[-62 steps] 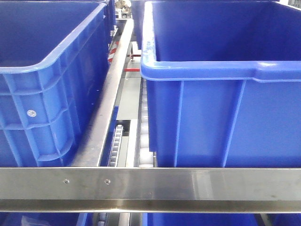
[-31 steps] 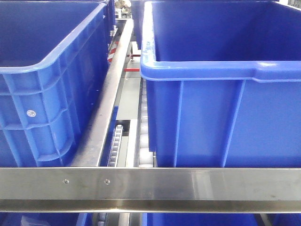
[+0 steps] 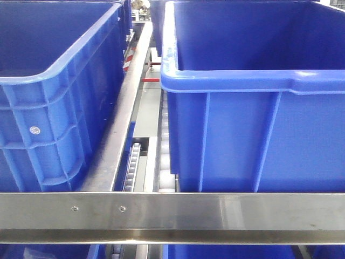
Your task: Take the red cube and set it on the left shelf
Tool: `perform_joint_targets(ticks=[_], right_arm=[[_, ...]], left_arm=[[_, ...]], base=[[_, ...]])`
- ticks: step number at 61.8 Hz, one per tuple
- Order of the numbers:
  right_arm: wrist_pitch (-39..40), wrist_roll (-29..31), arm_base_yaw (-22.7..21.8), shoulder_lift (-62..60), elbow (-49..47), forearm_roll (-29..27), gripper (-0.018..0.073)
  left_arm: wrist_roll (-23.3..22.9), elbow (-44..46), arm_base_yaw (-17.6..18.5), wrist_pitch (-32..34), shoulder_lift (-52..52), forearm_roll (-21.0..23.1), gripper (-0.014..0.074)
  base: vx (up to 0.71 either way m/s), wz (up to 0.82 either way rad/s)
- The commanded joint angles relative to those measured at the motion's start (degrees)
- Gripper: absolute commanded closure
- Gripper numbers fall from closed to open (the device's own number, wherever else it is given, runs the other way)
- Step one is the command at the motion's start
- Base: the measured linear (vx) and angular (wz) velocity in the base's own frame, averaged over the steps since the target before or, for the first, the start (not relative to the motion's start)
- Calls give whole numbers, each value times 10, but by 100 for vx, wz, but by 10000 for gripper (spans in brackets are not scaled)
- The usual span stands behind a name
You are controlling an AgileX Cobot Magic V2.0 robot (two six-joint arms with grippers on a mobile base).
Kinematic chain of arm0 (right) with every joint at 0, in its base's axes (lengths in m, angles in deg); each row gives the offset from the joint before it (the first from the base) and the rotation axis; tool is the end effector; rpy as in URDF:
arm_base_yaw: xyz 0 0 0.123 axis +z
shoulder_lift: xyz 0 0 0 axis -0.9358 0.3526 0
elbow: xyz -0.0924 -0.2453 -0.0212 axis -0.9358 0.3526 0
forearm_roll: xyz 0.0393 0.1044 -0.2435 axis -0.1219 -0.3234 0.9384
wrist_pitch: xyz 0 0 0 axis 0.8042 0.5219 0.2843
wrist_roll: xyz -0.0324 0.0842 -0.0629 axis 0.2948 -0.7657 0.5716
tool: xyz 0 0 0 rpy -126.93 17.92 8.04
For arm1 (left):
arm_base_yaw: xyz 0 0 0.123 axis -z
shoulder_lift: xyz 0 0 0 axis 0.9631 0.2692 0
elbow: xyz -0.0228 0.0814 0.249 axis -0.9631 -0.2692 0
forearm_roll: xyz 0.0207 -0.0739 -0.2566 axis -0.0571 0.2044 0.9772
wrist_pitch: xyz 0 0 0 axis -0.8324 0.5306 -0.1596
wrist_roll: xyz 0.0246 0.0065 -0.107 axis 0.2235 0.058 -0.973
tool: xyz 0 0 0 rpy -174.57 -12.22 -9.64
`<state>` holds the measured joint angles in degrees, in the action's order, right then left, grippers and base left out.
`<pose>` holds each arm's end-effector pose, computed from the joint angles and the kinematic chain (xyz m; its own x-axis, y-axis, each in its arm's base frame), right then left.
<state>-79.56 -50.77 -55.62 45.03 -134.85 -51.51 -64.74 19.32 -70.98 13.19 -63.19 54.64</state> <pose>0.1450 0.0308 0.3705 -0.2984 -0.0722 -0.9517 -0.1990 0.9799 -0.0120 0.1138 -0.0078 0.2026 -0.0022 -0.0566 -0.9984 0.0678 0.9961 -0.0566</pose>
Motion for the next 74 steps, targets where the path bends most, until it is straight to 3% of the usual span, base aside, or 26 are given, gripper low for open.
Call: perform_joint_targets(ticks=[1, 9, 39, 51, 74], right_arm=[[28, 3, 25, 86, -75, -2, 472], [-24, 3, 42, 224, -160, -2, 472], [-164, 3, 42, 647, -425, -14, 472], [-163, 3, 42, 729, -459, -17, 472], [-135, 3, 41, 767, -458, -16, 472]], left_arm=[[-3, -14, 1, 51, -8, 1, 495], [-3, -14, 1, 51, -8, 1, 495], [-3, -14, 1, 51, -8, 1, 495], [-3, -14, 1, 51, -8, 1, 495], [-3, -14, 1, 51, -8, 1, 495]], base=[[0, 0], [0, 0], [0, 0], [0, 0], [1, -5]])
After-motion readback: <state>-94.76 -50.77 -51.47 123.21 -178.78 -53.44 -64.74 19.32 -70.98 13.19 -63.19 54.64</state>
